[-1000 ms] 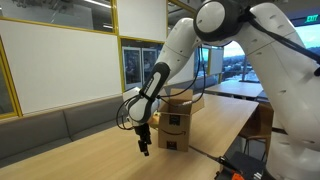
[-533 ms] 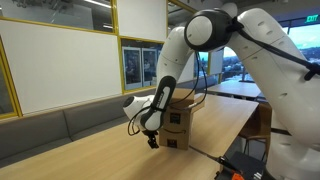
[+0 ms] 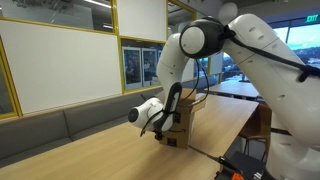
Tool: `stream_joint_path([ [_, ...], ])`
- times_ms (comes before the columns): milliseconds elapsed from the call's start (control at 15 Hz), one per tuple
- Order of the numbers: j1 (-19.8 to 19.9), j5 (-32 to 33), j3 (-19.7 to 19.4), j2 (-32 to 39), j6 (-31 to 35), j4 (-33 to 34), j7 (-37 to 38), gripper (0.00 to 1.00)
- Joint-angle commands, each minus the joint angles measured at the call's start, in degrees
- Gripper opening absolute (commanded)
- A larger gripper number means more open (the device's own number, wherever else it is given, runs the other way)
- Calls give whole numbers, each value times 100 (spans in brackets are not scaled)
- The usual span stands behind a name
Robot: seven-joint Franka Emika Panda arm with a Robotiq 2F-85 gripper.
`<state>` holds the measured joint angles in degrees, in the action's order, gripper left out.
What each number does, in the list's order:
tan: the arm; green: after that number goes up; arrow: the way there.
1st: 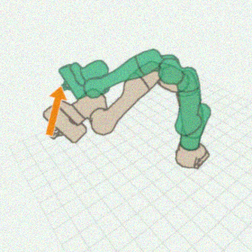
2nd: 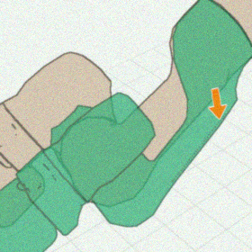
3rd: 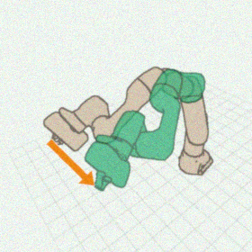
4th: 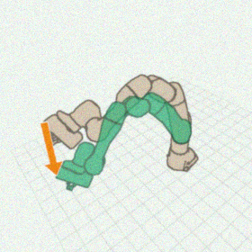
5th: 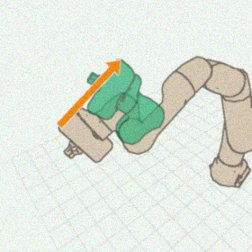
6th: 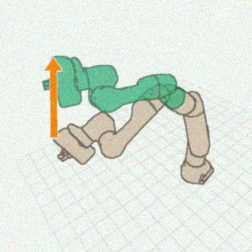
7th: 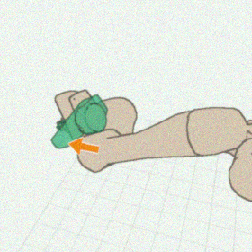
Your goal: Pick up the masking tape, the green object and the shifting spanner from the table and put them in the carton box, then push the box to the left
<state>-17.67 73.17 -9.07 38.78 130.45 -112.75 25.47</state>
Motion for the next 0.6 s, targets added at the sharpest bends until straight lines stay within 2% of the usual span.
stream_joint_path([
  [0, 209, 1008, 71, 284, -661, 252, 1110, 100],
  [267, 585, 1530, 205, 517, -1618, 365, 2019, 100],
  [533, 1022, 1586, 255, 735, -2453, 507, 2695, 100],
])
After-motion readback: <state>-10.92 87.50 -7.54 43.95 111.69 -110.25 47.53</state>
